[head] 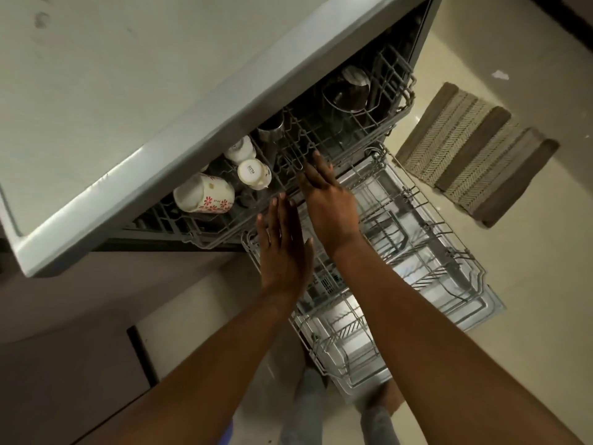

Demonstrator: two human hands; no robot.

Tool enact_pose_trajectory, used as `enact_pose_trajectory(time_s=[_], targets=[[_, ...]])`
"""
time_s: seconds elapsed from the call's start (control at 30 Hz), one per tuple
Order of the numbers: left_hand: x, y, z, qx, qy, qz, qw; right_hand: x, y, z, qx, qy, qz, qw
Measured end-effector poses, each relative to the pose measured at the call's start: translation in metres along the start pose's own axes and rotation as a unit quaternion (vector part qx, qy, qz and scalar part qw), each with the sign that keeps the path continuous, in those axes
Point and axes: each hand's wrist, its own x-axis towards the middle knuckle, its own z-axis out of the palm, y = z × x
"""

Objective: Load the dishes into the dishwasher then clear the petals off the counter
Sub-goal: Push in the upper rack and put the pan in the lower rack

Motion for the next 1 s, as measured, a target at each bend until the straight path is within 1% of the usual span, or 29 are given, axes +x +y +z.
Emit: enact_pose_trajectory(time_s=[0.13,0.27,0.47,0.67,0.77,0.9,1.0], targets=[[0.005,-0.011,0.005,-0.013,0.013,0.01,1.0,0.004,0.0,0.009,-0.001,0.027,-0.005,1.0],[0.014,-0.015,0.01,-0.025,0.019,0.019,0.999,0.012,0.003,0.011,0.002,0.024,-0.007,1.0],[0.045,-0.029,0.002,-0.031,0.041,-0.004,0.999,0.053,-0.002,0.005,-0.01,-0.055,-0.018,0.998],[0.057,-0.049,0.005,-0.053,0.03,0.038,0.997,0.07,-0.003,0.01,0.001,-0.073,-0.014,0.997],[0.057,-0.049,0.004,-0.051,0.024,0.034,0.998,0.069,-0.001,0.01,0.014,-0.071,-0.023,0.997],[0.053,-0.044,-0.001,-0.043,0.018,0.027,0.999,0.068,0.001,0.01,-0.002,-0.074,-0.044,0.996],[0.049,-0.034,-0.009,-0.055,0.019,0.01,0.998,0.064,0.0,-0.004,-0.014,-0.097,-0.079,0.992]])
